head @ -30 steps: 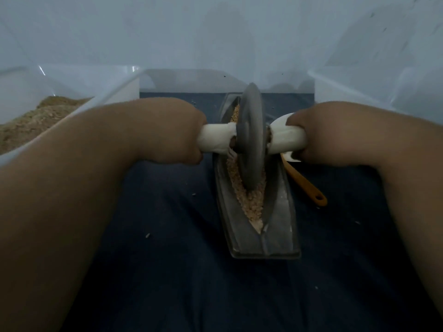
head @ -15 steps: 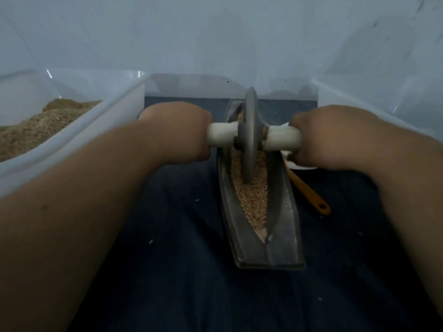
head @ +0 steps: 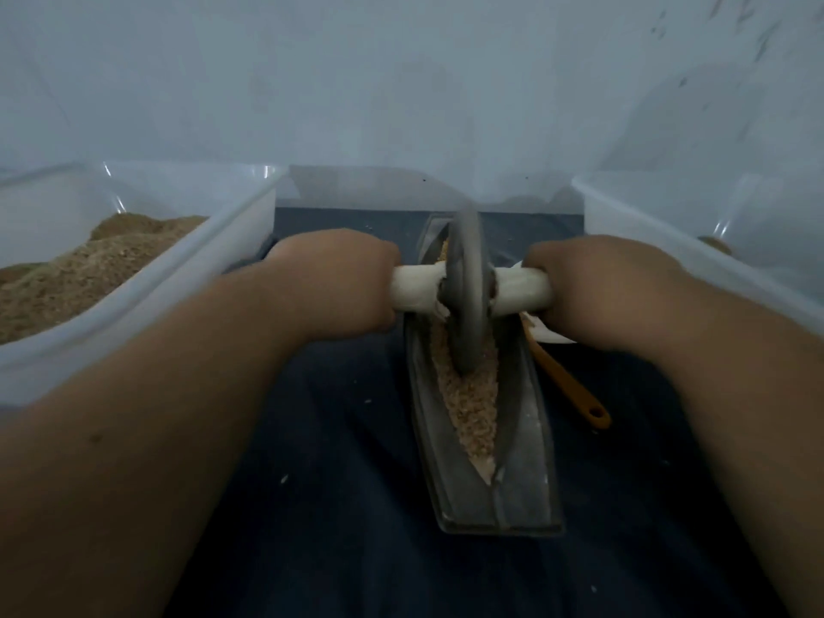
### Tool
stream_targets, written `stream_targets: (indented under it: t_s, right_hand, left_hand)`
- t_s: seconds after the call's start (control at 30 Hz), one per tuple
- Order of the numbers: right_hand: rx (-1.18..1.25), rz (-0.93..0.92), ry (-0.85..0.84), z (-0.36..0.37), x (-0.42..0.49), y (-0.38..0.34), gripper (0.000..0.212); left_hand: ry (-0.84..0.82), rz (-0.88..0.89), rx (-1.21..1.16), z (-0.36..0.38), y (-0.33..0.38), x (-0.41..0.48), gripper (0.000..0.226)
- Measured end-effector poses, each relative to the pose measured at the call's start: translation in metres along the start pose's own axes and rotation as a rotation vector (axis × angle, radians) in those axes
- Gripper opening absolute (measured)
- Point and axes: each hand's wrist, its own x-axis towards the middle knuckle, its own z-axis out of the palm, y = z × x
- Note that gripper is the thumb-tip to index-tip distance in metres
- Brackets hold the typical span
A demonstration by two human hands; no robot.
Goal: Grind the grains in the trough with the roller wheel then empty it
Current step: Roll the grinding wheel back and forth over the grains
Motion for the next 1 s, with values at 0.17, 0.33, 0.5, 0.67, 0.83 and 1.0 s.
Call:
stream_targets:
  t_s: [0.17,0.33,0.5,0.67,0.83,1.0]
  right_hand:
    - [-0.161,0.004,0.362,0.024,0.016,-0.001,0.017]
    - [-0.097,-0.021,0.222,0.016,0.008,0.001,0.018]
    - [0.029,-0.115,-0.244,-0.015,-0.012,0.009,0.014]
    - [0.055,-0.178,-0.462,-0.031,-0.027,0.010,0.023]
    - [0.047,-0.070,-0.316,-0.020,-0.012,0.000,0.010]
    - [-0.117,0.044,0.201,0.017,0.011,-0.003,0.018]
  left_hand:
    - [0.386,-0.141,0.155,0.028,0.007,0.020,0.024]
    - [0.287,-0.112,0.096,0.024,0.003,0.015,0.022]
    - [-0.173,0.061,0.000,-0.001,-0.001,-0.003,0.024]
    - [-0.644,0.092,-0.094,-0.008,-0.003,-0.007,0.024]
    - [-0.220,0.045,-0.039,-0.008,0.004,-0.008,0.033]
    - [0.384,-0.129,0.173,0.022,0.014,0.013,0.016]
